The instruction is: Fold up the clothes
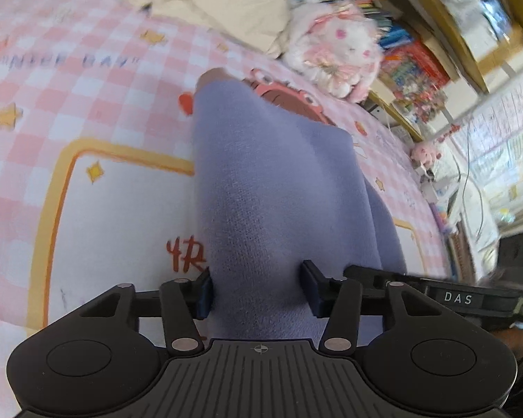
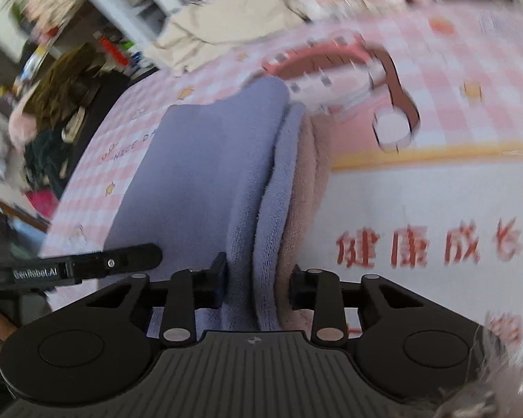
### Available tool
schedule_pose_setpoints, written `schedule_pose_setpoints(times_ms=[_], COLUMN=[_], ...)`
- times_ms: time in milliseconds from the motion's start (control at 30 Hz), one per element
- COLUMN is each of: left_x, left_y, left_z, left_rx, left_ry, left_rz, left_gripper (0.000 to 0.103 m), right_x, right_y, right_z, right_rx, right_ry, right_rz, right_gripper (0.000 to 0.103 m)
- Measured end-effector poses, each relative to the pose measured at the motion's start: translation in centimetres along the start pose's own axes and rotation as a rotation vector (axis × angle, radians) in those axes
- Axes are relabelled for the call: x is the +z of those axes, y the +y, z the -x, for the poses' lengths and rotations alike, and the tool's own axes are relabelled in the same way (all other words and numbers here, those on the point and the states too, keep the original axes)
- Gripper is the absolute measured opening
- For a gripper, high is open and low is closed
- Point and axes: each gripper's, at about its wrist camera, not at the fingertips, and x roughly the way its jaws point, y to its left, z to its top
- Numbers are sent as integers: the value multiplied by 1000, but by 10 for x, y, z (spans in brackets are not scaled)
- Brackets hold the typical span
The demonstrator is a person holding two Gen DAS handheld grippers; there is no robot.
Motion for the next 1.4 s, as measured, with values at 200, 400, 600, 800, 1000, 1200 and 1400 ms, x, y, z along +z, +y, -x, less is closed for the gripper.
schedule_pose_setpoints(times_ms=[200, 400, 600, 800, 1000, 1200, 1400], left_x=[5, 22, 48, 75, 102, 130, 150], left_y=[-15, -13, -4, 5, 18, 34, 48], left_z=[25, 26, 10, -7, -25, -44, -62], left_rx=[-7, -20, -23, -26, -24, -16, -9], left_ry=[-119, -130, -123, -116, -111, -110, -110], left_rz=[-94, -91, -85, -80, -71, -59, -39], left_gripper=[45, 46, 46, 46, 46, 46, 46], right_x=[2, 15, 40, 68, 95, 121, 146], right_y=[15, 20, 18, 15, 7, 2, -3], right_z=[16, 20, 5, -13, -43, -70, -95], right_rx=[-15, -21, -30, -43, -57, -64, -69], right_ry=[-97, -134, -131, -124, -112, -102, -85], right_rz=[109, 137, 125, 116, 89, 68, 54], right_gripper=[28, 28, 29, 29, 29, 29, 29])
